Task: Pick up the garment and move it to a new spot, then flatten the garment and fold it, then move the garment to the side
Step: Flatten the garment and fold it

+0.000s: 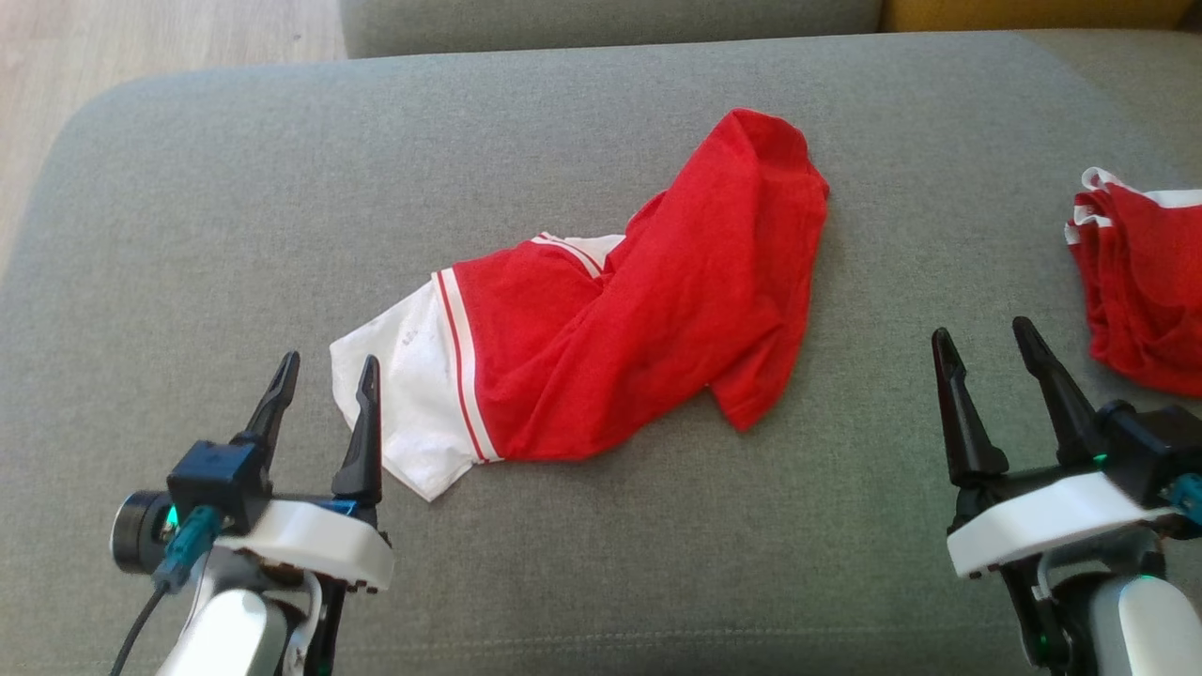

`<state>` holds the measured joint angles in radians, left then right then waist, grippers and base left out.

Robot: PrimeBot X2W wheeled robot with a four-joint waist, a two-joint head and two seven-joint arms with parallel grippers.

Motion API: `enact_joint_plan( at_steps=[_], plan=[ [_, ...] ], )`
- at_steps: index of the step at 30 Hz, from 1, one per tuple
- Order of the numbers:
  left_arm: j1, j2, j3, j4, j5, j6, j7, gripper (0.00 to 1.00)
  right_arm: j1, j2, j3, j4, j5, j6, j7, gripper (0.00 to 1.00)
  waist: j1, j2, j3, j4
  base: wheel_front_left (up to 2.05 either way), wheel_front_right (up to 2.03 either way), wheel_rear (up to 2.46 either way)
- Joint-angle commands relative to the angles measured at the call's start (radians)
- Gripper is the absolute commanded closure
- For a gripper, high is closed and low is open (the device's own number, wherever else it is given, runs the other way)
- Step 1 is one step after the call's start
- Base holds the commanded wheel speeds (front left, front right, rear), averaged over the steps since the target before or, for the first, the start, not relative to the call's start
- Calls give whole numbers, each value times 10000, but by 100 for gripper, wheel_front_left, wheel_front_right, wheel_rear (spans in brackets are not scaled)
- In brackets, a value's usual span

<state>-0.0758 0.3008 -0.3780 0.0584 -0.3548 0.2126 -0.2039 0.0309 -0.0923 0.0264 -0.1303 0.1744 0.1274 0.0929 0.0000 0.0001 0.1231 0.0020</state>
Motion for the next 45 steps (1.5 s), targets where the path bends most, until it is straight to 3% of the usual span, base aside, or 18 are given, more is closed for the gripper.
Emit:
enact_joint_plan(
  at_steps=[1, 16, 36, 38, 39, 45],
  plan=[
    [-270, 230, 404, -362, -80, 92, -5, 0, -245, -6, 200, -433, -93, 33, 14, 0, 0, -1, 11, 19, 0, 0, 0],
    [-660, 214, 257, -443, -77, 18, -47, 0, -584, -73, 205, 216, 292, 33, 430, 0, 0, -1, 525, 288, 0, 0, 0],
    [-1917, -265, -98, 88, 33, -399, -429, 0, -3883, -572, 1056, 4994, 1094, 33, 481, 0, 0, -1, 2076, 1434, 0, 0, 0],
    [-1940, -291, -88, 159, 26, -415, -456, 0, -3975, -577, 1149, 5257, 1191, 33, 465, 83, 0, -1, 2081, 1464, 0, 0, 0],
    [-1946, -301, -77, 194, 20, -423, -469, 0, -3987, -587, 1175, 5363, 1241, 33, 469, 100, 0, -1, 2074, 1470, 0, 0, 0],
    [-1871, -312, 24, 289, 15, -395, -523, 0, -3873, -754, 1158, 5210, 1541, 33, 245, 100, 0, -1, 1981, 1317, 0, 0, 0]
  ],
)
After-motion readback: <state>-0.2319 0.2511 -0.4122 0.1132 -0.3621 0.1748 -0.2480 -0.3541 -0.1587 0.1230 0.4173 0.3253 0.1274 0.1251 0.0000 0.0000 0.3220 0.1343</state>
